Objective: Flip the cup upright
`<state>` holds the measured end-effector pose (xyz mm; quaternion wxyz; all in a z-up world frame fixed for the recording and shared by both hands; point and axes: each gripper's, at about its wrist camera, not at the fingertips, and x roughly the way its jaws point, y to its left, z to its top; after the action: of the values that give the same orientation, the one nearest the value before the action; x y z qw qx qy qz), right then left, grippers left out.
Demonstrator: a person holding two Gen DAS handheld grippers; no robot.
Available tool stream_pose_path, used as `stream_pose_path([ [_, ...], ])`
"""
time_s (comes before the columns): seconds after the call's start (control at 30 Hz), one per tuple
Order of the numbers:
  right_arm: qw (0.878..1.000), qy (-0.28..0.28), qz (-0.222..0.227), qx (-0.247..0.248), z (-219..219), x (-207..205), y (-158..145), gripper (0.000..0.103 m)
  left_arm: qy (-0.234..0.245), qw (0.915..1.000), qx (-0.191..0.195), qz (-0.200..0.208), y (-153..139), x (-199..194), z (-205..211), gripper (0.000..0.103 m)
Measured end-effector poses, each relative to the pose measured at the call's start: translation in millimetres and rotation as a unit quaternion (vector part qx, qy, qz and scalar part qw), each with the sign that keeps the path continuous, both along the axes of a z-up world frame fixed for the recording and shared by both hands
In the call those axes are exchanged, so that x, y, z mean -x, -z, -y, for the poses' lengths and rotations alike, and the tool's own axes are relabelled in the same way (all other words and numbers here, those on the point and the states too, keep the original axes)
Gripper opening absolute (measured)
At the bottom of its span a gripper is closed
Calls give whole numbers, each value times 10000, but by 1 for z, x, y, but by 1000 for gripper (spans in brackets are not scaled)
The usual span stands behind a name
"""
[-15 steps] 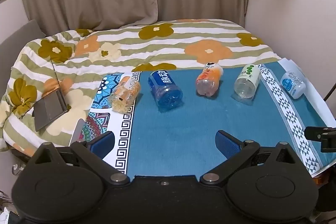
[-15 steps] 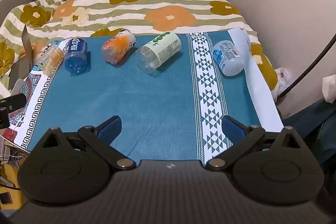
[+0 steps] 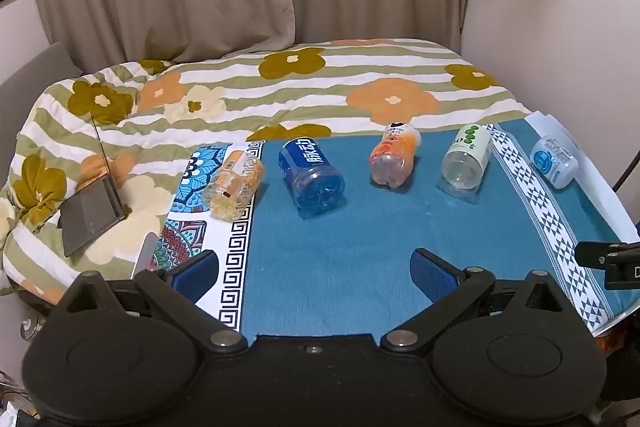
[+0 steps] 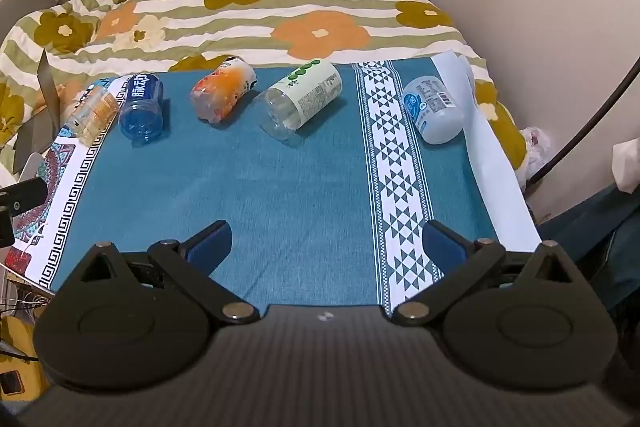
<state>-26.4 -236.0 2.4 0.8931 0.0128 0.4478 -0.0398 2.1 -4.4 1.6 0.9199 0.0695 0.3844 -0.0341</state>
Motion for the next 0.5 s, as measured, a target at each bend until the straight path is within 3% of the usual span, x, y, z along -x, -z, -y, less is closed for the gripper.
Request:
stream_pose_path([
  [0.5,10000,9,-25,9,2,-1,2,103,9,10000,7,-13,-1,0,-2,103],
])
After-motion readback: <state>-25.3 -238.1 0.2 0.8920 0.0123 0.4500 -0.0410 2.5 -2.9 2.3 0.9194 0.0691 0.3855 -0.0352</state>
